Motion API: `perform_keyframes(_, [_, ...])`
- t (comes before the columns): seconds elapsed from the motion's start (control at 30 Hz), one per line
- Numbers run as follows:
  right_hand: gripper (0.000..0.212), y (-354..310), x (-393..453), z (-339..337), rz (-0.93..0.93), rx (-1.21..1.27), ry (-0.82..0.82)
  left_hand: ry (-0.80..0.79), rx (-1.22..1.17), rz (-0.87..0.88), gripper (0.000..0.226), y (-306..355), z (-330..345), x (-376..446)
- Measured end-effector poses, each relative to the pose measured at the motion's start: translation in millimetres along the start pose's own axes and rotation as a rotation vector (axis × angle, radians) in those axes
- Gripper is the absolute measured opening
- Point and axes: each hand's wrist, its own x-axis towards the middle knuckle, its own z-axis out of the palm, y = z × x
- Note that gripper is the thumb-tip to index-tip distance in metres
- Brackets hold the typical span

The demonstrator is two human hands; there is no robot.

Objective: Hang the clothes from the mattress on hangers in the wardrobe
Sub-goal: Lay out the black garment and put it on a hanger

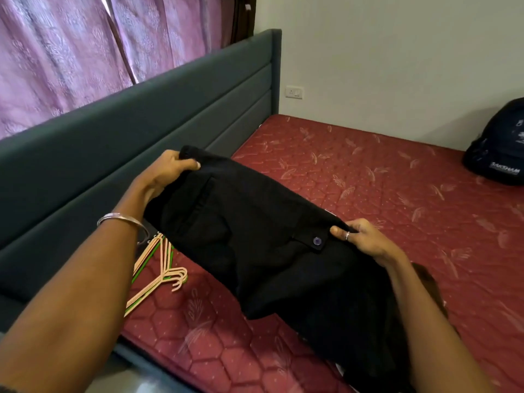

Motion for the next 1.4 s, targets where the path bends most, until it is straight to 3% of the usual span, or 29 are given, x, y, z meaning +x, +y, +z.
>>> perform_keyframes(0.03, [0.084,0,1,-3,0.011,0.014,-0.014,-0.012,-0.006,-0.015,0.014,-6,-1,0])
perform_keyframes(0.1, [0.075,-4,2,-8,0.043,0.030,-0.067,0.003,0.025,-0.016,0.021,-17,0,1])
perform_keyframes(0.2, [0.056,-6,3,-18,0.097,0.017,-0.206,0.097,0.362,0.063,0.027,-27,4,-2])
perform_keyframes(0.3, [0.067,1,15,-23,0.178,-0.010,-0.311,0.049,0.540,0.085,0.032,-42,7,2])
perform_keyframes(0.4, [0.046,14,40,-1,0.244,-0.063,-0.367,0.034,0.605,0.040,0.045,-82,7,17])
perform_keyframes(0.53, [0.035,73,95,65,0.216,-0.295,-0.277,0.053,0.743,-0.174,0.059,-178,19,51])
perform_keyframes(0.63, [0.041,155,132,134,0.222,-0.719,-0.076,0.053,0.930,-0.264,0.074,-266,55,67])
perform_keyframes(0.73, [0.056,220,141,204,0.324,-1.031,-0.130,-0.195,0.985,-0.247,0.076,-352,110,60])
perform_keyframes(0.87, [0.067,269,134,256,0.467,-1.138,-0.176,-0.583,0.998,-0.235,0.076,-411,177,25])
perform_keyframes(0.97, [0.065,282,128,269,0.520,-1.152,-0.089,-0.755,0.971,-0.366,0.082,-436,193,7])
perform_keyframes(1.1, [0.020,266,89,286,0.435,-0.774,0.541,-0.779,0.969,-0.435,0.086,-450,199,11])
perform_keyframes(1.13, [0.023,259,73,289,0.503,-0.618,0.662,-0.790,0.964,-0.457,0.082,-447,203,16])
perform_keyframes(1.2, [0.044,251,40,293,0.821,-0.225,0.811,-0.775,0.974,-0.493,0.070,-436,209,24])
perform_keyframes(1.27, [0.052,254,15,287,1.064,0.135,0.954,-0.706,1.045,-0.463,0.056,-424,220,27])
perform_keyframes(1.33, [0.050,263,1,272,1.106,0.461,1.066,-0.634,1.131,-0.364,0.046,-413,235,21])
perform_keyframes(1.4, [0.069,273,-2,255,1.084,0.745,1.141,-0.618,1.111,-0.248,0.043,-402,256,8])
